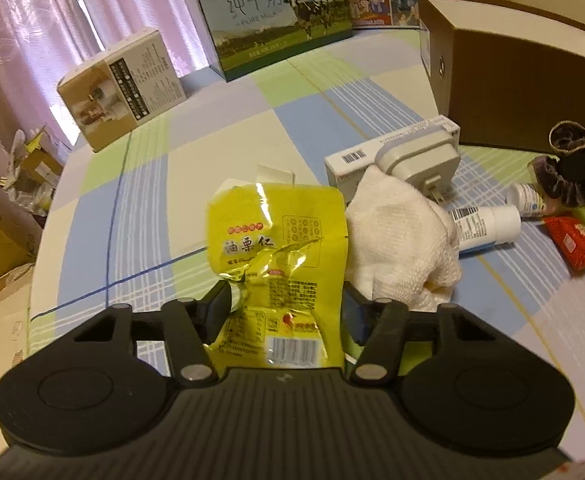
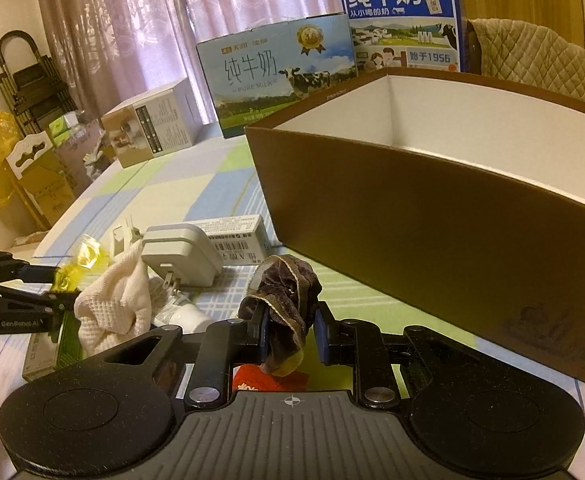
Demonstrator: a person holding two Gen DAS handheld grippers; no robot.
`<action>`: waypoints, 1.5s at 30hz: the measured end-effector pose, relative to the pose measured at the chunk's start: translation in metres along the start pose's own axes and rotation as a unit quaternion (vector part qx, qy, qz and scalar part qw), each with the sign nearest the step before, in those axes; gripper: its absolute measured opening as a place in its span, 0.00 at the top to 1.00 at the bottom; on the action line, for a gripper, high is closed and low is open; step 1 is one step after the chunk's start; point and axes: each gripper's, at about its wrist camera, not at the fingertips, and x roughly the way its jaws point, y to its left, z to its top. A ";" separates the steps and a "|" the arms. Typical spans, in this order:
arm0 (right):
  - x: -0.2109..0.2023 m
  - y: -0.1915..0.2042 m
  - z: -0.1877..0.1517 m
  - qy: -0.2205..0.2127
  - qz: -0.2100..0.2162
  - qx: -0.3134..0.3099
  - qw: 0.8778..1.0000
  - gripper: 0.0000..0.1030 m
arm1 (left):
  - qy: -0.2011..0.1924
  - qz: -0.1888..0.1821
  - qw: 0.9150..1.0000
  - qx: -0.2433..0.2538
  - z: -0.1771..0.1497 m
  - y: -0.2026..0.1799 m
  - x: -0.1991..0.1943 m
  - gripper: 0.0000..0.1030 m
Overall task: Organize objects
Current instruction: 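Carry the yellow pouch and brown item into the brown box with both tools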
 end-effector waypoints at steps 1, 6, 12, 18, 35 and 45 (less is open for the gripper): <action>0.000 0.000 0.001 -0.001 0.001 0.001 1.000 0.81 | -0.002 0.006 1.000 -0.003 0.001 0.000 -0.003 0.58; -0.005 0.001 0.004 -0.009 0.005 0.004 1.000 0.81 | -0.005 0.000 1.000 -0.017 0.008 0.004 -0.015 0.58; -0.016 0.001 0.009 -0.025 0.011 0.008 1.000 0.81 | -0.019 0.001 0.999 -0.030 0.016 0.004 -0.032 0.58; -0.033 0.004 0.021 -0.036 0.009 0.004 0.999 0.81 | -0.049 -0.014 0.998 -0.021 0.034 -0.013 -0.058 0.58; -0.097 -0.048 0.083 -0.072 -0.083 -0.001 0.994 0.81 | -0.126 -0.106 0.986 0.036 0.143 -0.113 -0.068 0.58; -0.089 -0.104 0.103 -0.037 -0.154 0.036 0.987 0.81 | -0.122 -0.153 0.978 0.071 0.200 -0.184 -0.036 0.58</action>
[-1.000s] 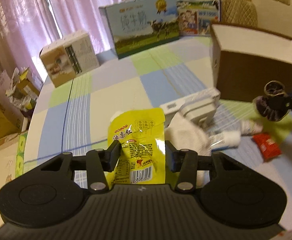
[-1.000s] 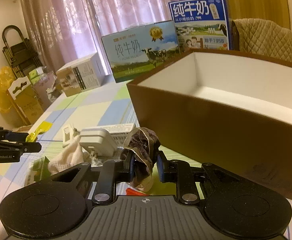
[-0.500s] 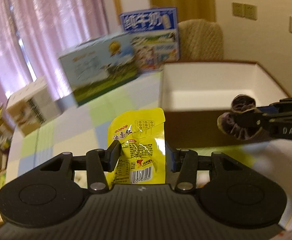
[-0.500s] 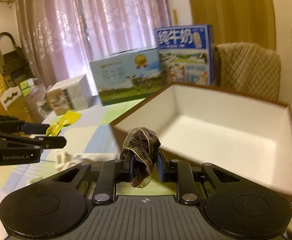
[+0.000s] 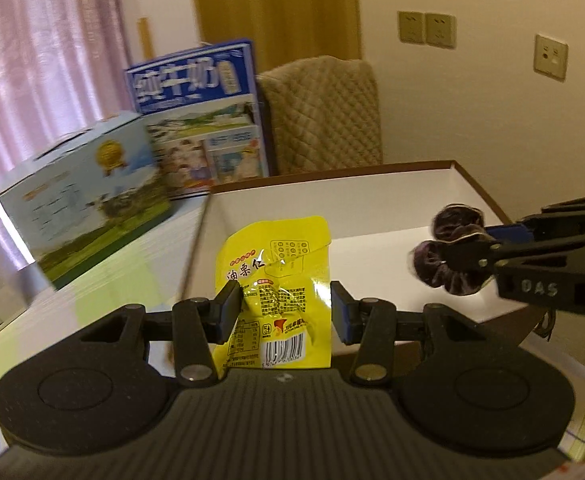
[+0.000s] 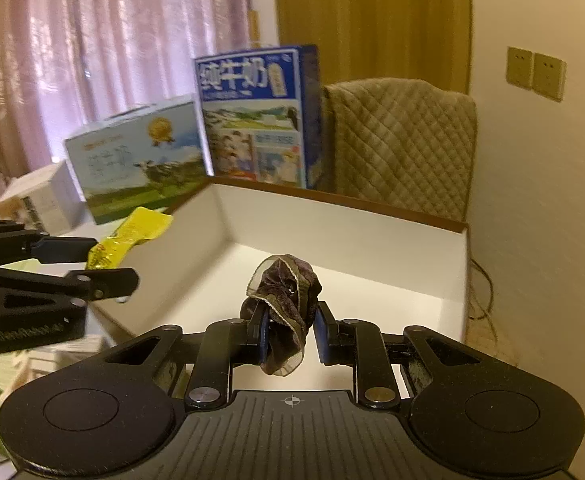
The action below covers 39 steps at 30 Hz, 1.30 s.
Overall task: Organize objects
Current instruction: 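Carry the yellow pouch and brown item into the brown box with both tools, then open both tools to release the pouch and brown item in the box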
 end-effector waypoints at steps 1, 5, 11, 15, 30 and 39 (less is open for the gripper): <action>0.005 -0.005 0.001 0.005 -0.005 0.003 1.000 0.81 | 0.004 -0.002 1.000 0.006 0.003 -0.005 0.007 0.58; 0.021 -0.016 -0.001 0.032 -0.022 0.013 0.999 0.81 | 0.023 -0.007 0.999 0.022 0.009 -0.019 0.035 0.58; 0.042 -0.030 -0.006 0.066 -0.035 0.026 0.997 0.81 | 0.057 -0.022 0.998 0.020 0.011 -0.028 0.071 0.58; 0.047 -0.036 -0.006 0.072 -0.043 0.028 0.996 0.81 | 0.066 -0.028 0.997 0.022 0.012 -0.032 0.083 0.58; 0.050 -0.045 -0.008 0.081 -0.042 0.043 0.995 0.81 | 0.065 -0.023 0.997 0.039 0.015 -0.040 0.088 0.31; 0.041 -0.036 -0.001 0.038 -0.034 0.030 0.998 0.45 | 0.066 -0.017 0.998 0.013 0.012 -0.017 0.071 0.20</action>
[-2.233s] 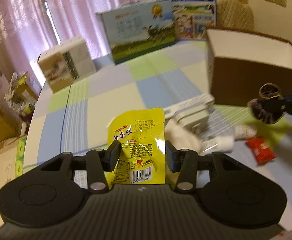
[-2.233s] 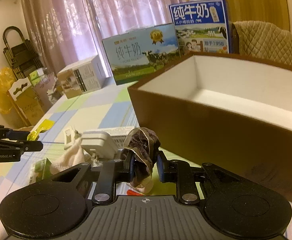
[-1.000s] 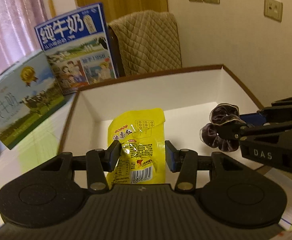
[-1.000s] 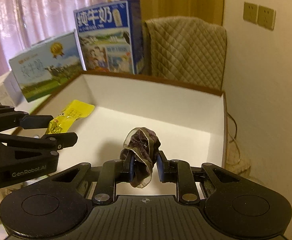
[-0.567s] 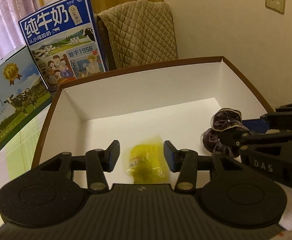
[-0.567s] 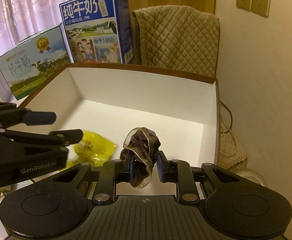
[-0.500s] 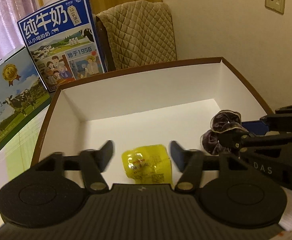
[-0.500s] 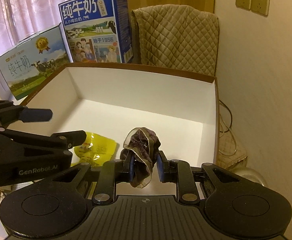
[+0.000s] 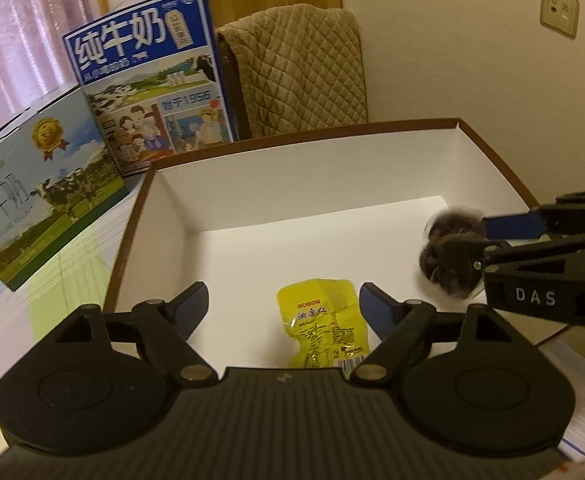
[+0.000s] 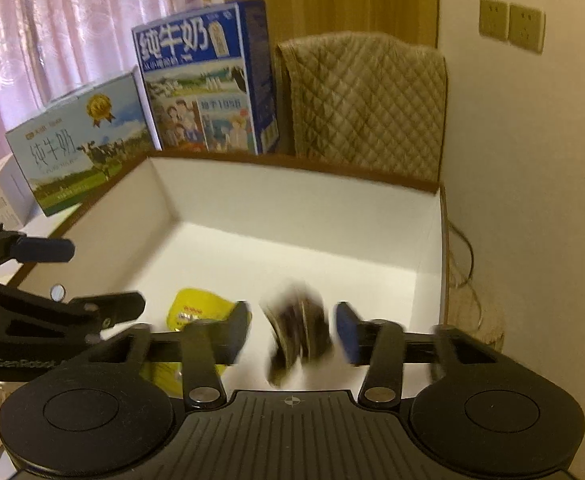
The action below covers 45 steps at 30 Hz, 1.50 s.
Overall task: Organize objects
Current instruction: 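Open both tools to release the pouch and brown item in the box, then withdraw both tools from the box back toward the table items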
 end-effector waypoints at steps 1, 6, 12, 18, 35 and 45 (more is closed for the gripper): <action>-0.002 0.000 0.001 -0.005 0.000 0.000 1.000 0.43 | 0.000 -0.001 1.000 -0.004 0.000 0.003 -0.002 0.18; -0.009 0.000 0.001 0.001 0.010 0.004 1.000 0.40 | -0.001 0.003 1.000 -0.017 -0.003 0.011 -0.013 0.14; -0.028 0.002 -0.012 0.007 0.023 -0.010 1.000 0.40 | 0.003 -0.001 0.999 -0.039 -0.012 0.022 -0.030 0.10; -0.052 0.005 -0.018 -0.004 0.035 -0.009 0.999 0.40 | -0.001 -0.002 0.998 -0.068 -0.022 0.033 -0.056 0.10; -0.111 0.048 -0.038 -0.014 0.080 -0.032 0.996 0.40 | -0.010 0.026 0.990 -0.139 -0.075 0.051 -0.141 0.10; -0.124 0.068 -0.058 -0.009 0.100 -0.035 0.994 0.40 | -0.031 0.054 0.986 -0.156 -0.110 0.060 -0.192 0.10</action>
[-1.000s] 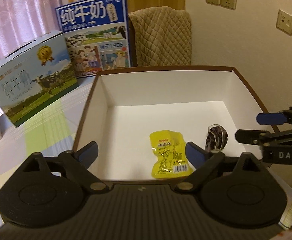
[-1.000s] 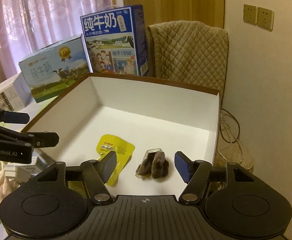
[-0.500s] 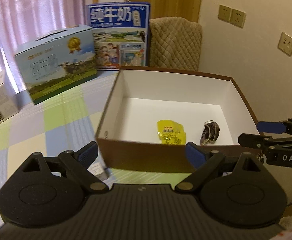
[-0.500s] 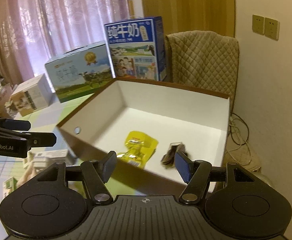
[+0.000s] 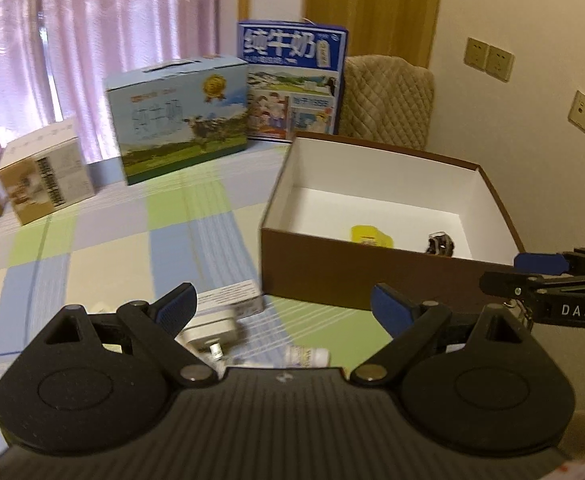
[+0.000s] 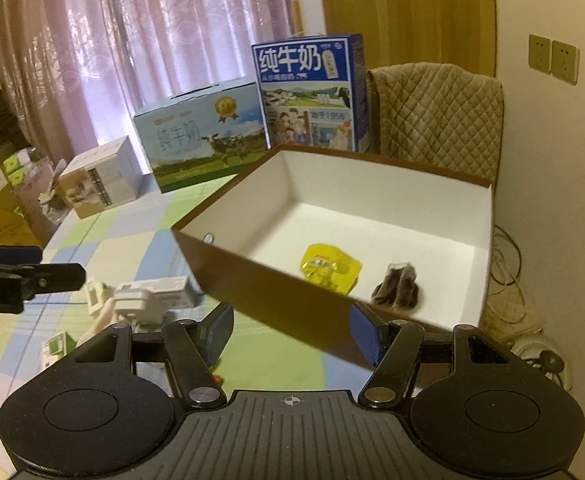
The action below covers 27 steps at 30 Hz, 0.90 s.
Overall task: Organize objects
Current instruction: 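Withdraw both tools from the box back toward the table items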
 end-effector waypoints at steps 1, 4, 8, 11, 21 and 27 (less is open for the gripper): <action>0.000 0.002 -0.003 0.001 0.003 0.001 1.000 0.40 | -0.003 0.006 1.000 -0.003 -0.004 0.003 -0.004 0.10; 0.002 0.007 -0.012 0.008 0.012 0.006 1.000 0.40 | -0.009 0.026 1.000 -0.011 -0.016 0.011 -0.015 0.10; 0.007 0.013 -0.025 0.018 0.025 0.014 0.999 0.40 | -0.007 0.051 0.998 -0.023 -0.037 0.024 -0.025 0.10; 0.010 0.018 -0.033 0.024 0.032 0.017 0.999 0.40 | 0.000 0.062 0.998 -0.032 -0.052 0.032 -0.030 0.10; 0.024 0.033 -0.060 0.049 0.047 0.015 0.998 0.40 | 0.032 0.083 0.992 -0.087 -0.094 0.057 -0.034 0.10; 0.032 0.037 -0.075 0.065 0.050 0.021 0.996 0.40 | 0.059 0.100 0.988 -0.099 -0.119 0.064 -0.027 0.10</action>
